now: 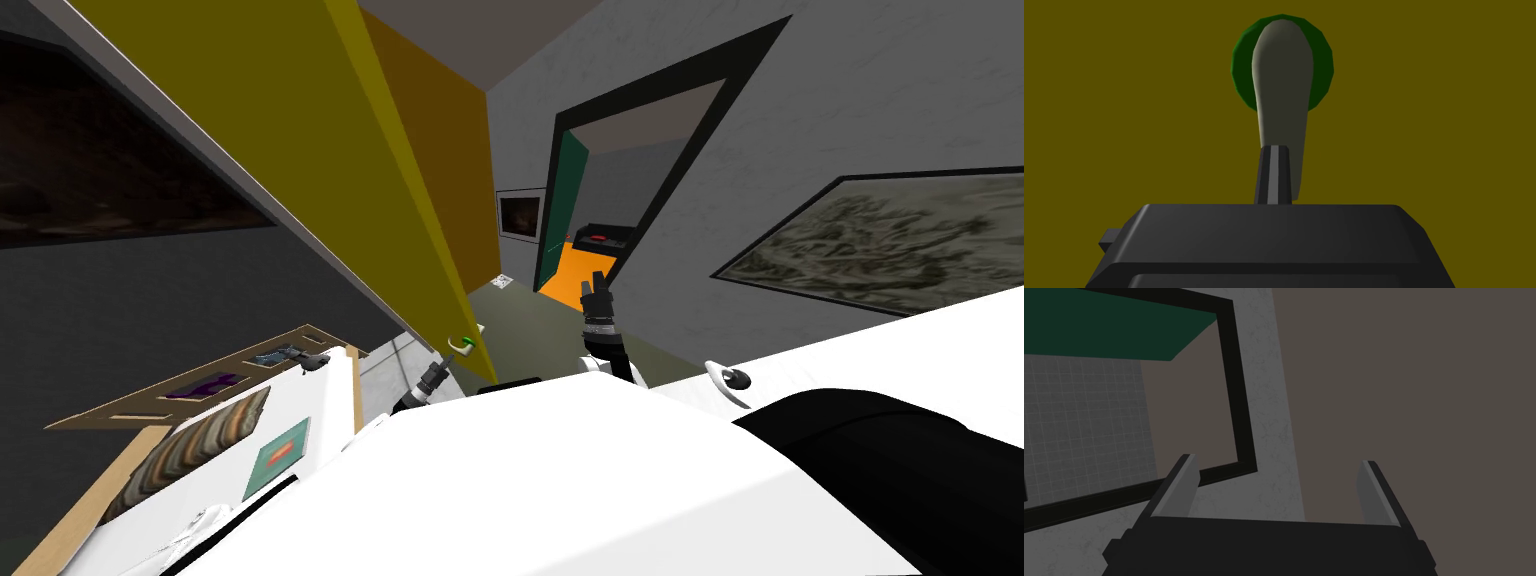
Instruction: Push the door open
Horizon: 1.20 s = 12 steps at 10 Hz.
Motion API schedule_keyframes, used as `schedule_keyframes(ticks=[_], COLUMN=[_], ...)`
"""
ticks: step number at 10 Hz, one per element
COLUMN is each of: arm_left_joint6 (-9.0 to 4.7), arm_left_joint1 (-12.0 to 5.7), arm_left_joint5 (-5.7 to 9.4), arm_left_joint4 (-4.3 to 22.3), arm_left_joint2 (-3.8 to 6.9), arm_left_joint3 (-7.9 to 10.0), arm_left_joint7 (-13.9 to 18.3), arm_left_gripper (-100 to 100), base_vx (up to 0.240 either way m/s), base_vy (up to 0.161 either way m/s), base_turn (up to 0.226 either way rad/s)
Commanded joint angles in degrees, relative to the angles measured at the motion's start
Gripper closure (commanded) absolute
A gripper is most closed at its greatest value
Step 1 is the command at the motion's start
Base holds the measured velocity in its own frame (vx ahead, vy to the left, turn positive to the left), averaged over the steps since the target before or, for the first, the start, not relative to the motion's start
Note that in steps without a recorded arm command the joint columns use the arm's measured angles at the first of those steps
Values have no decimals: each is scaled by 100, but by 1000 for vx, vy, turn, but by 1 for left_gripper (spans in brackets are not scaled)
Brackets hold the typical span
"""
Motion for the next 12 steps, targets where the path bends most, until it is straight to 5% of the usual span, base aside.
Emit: schedule_keyframes(ticks=[1,2,3,6,7,11,12], arm_left_joint6=[0,0,-70,-108,29,144,276], arm_left_joint1=[0,0,71,130,54,-17,-98], arm_left_joint5=[0,0,40,67,69,68,66], arm_left_joint4=[0,0,6,-13,-12,-7,-1], arm_left_joint2=[0,0,41,72,4,-58,-130], arm_left_joint3=[0,0,14,24,85,134,190], arm_left_joint7=[0,0,5,2,2,2,1], arm_left_gripper=[100,100,-100,-100,-100,-100,-100], base_vx=[-6,0,-122,-150,74,117,75], base_vy=[3,0,53,79,-56,-88,-64], base_turn=[0,0,120,91,-105,-36,-78])
